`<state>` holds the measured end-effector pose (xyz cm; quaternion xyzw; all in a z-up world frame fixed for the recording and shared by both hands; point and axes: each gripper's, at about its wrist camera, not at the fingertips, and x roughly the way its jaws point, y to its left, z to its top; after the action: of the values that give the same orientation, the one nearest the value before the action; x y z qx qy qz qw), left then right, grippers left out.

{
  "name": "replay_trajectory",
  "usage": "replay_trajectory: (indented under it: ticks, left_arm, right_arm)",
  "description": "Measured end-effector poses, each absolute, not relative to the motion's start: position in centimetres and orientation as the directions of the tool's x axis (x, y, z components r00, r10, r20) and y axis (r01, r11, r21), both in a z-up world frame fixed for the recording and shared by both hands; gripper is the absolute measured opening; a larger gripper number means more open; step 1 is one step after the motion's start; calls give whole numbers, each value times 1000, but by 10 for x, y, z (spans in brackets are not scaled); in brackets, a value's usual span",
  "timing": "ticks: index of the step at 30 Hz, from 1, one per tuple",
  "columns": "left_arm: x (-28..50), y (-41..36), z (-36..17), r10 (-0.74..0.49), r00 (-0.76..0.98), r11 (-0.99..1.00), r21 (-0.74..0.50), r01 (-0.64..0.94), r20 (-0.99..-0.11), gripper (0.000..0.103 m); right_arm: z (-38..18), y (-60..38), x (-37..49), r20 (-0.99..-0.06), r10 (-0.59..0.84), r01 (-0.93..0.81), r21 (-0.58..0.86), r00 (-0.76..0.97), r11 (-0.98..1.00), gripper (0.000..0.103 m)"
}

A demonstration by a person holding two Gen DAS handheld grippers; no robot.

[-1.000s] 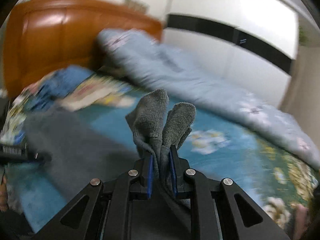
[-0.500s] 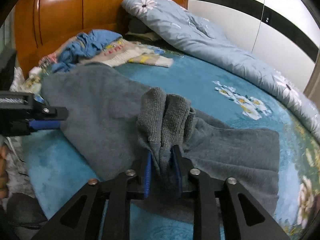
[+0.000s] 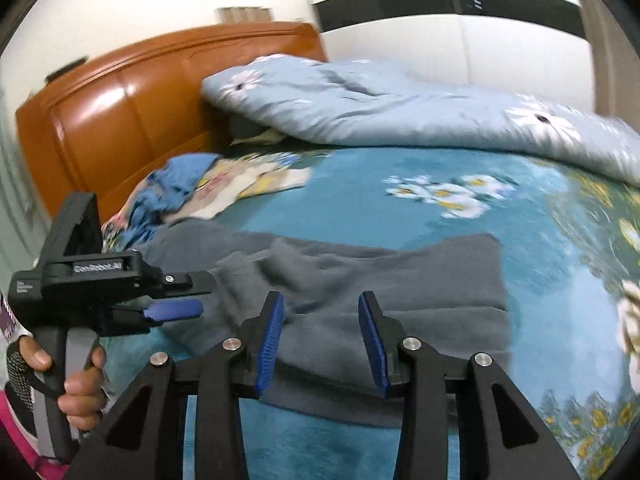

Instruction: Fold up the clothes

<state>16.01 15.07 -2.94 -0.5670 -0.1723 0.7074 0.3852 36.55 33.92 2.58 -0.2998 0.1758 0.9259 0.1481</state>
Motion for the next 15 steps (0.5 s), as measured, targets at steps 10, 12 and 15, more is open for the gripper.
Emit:
replay_trajectory:
  ticks: [10, 12, 15]
  left_arm:
    - [167, 190, -23, 667, -103, -707, -583, -401, -738, 56]
    - [167, 191, -21, 643, -125, -726, -548, -416, -756, 52]
    - [162, 191, -24, 642, -132, -734, -555, -392, -756, 25]
  right_arm:
    - [7, 372, 390, -635, 178, -452, 299, -752, -841, 40]
    - [6, 375, 392, -634, 178, -458, 309, -752, -833, 40]
    - [6, 376, 395, -634, 177, -461, 316, -753, -829, 40]
